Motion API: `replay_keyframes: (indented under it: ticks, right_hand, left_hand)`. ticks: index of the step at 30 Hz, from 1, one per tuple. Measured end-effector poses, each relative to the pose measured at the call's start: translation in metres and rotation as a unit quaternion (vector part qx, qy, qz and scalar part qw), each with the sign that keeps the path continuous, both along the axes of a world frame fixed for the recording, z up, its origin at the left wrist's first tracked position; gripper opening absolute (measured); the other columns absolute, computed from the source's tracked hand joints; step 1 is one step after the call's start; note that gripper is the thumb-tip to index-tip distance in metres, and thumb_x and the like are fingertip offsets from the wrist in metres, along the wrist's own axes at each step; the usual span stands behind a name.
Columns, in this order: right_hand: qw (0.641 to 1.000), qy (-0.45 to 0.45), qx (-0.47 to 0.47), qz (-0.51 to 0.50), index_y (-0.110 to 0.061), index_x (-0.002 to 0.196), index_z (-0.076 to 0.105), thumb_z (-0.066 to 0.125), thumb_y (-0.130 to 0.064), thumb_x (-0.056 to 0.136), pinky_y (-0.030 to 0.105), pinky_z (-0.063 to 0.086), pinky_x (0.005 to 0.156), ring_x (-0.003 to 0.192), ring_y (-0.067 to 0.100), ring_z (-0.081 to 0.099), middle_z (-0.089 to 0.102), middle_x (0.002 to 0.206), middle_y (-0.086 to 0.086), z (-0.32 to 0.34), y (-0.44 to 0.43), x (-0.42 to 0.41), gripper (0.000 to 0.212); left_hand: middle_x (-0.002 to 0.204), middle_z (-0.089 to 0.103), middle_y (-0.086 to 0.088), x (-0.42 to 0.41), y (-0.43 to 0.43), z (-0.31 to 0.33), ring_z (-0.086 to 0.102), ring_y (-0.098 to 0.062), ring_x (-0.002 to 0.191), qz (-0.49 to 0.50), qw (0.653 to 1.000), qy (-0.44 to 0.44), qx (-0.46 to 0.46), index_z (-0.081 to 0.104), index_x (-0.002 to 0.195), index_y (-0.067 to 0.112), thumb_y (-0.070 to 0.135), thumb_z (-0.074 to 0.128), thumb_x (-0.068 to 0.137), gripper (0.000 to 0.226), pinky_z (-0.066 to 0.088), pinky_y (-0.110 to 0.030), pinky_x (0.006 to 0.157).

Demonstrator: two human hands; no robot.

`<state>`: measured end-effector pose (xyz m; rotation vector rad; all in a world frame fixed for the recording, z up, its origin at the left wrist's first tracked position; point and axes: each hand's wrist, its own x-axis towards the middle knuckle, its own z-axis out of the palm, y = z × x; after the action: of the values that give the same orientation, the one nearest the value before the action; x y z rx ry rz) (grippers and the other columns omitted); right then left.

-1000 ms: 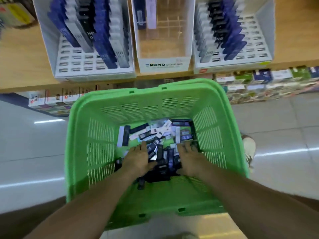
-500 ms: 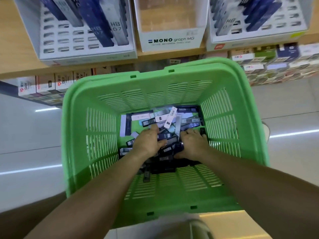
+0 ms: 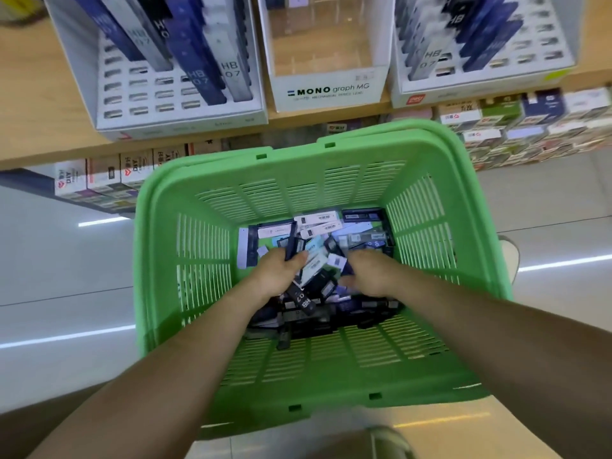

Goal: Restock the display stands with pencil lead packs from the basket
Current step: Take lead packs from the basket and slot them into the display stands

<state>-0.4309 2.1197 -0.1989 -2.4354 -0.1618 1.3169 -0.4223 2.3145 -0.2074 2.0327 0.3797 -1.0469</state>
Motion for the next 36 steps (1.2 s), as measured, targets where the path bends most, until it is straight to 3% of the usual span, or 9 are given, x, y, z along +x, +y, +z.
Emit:
replay_keyframes:
  ticks: [3,7,9,12,14,19,23,26,36]
  right_hand:
    - [0.964,0.043,0.108,-0.24,-0.005,0.13,0.047,0.06,-0.027,0.097,0.036,0.054,0.079,0.081,0.02,0.065,0.066,0.087,0.005,0.022,0.001,0.013,0.042]
    - [0.842,0.098,0.245,-0.471,-0.006,0.146,0.033,0.064,-0.025,0.095,0.042,0.05,0.091,0.069,0.019,0.067,0.069,0.078,0.009,0.047,0.011,0.012,0.062]
    - [0.774,0.125,0.298,-0.544,-0.01,0.136,0.044,0.065,-0.022,0.094,0.04,0.051,0.081,0.074,0.022,0.066,0.07,0.087,0.01,0.057,0.019,0.008,0.049]
    - [0.681,0.139,0.355,-0.625,-0.012,0.103,0.058,0.062,-0.015,0.096,0.032,0.053,0.057,0.061,0.021,0.062,0.068,0.073,0.008,0.071,0.029,0.005,0.01]
    - [0.638,0.13,0.388,-0.652,-0.009,0.103,0.059,0.06,-0.014,0.097,0.029,0.05,0.048,0.054,0.021,0.062,0.067,0.071,0.01,0.078,0.033,0.002,0.008]
    - [0.59,0.092,0.414,-0.687,-0.008,0.109,0.058,0.07,-0.019,0.09,0.039,0.057,0.067,0.067,0.027,0.065,0.068,0.09,0.018,0.09,0.034,0.001,0.026]
    - [0.516,0.106,0.447,-0.722,-0.002,0.119,0.058,0.069,-0.018,0.089,0.039,0.054,0.066,0.076,0.03,0.064,0.064,0.108,0.023,0.103,0.034,0.006,0.035]
    - [0.511,0.122,0.479,-0.703,-0.003,0.096,0.065,0.065,-0.018,0.092,0.038,0.055,0.063,0.069,0.028,0.064,0.067,0.087,0.017,0.107,0.031,0.007,0.016]
    - [0.556,0.106,0.483,-0.668,-0.003,0.09,0.061,0.062,-0.02,0.094,0.031,0.043,0.045,0.055,0.027,0.057,0.066,0.079,0.017,0.116,0.026,0.008,0.017]
  left_hand:
    - [0.109,0.065,-0.013,0.001,0.003,0.017,0.065,-0.024,0.091,0.115,0.991,0.036,-0.058,0.056,0.113,0.004,0.035,0.052,0.098,0.036,0.054,-0.032,0.078]
    - [0.097,0.066,-0.01,-0.002,-0.002,0.047,0.069,-0.019,0.076,0.219,0.963,0.052,-0.145,0.056,0.112,0.003,0.029,0.052,0.098,0.029,0.058,-0.025,0.071]
    - [0.09,0.067,-0.009,-0.006,-0.01,0.061,0.069,-0.019,0.071,0.252,0.95,0.043,-0.181,0.058,0.107,0.004,0.027,0.053,0.098,0.026,0.058,-0.025,0.067]
    - [0.082,0.071,-0.011,-0.012,-0.02,0.08,0.068,-0.02,0.063,0.258,0.944,0.018,-0.205,0.059,0.108,0.001,0.026,0.049,0.1,0.027,0.053,-0.022,0.057]
    - [0.082,0.072,-0.009,-0.015,-0.022,0.09,0.068,-0.018,0.063,0.224,0.955,-0.009,-0.194,0.06,0.108,0.005,0.03,0.047,0.1,0.028,0.056,-0.026,0.061]
    - [0.057,0.046,0.009,-0.016,-0.027,0.112,0.054,-0.016,0.06,0.062,0.986,-0.135,-0.071,0.06,0.082,0.011,0.045,0.05,0.096,0.038,0.057,-0.044,0.079]
    - [0.063,0.055,0.009,-0.019,-0.042,0.131,0.06,-0.003,0.057,0.081,0.979,-0.113,-0.149,0.066,0.088,0.02,0.036,0.054,0.096,0.022,0.06,-0.038,0.074]
    - [0.089,0.066,-0.01,-0.019,-0.043,0.139,0.065,-0.016,0.068,0.156,0.961,-0.096,-0.209,0.066,0.096,0.012,0.026,0.057,0.096,0.017,0.059,-0.031,0.066]
    - [0.056,0.064,0.001,-0.014,-0.041,0.152,0.064,-0.019,0.049,0.115,0.971,-0.121,-0.168,0.047,0.097,0.031,0.025,0.04,0.103,0.011,0.051,-0.025,0.048]
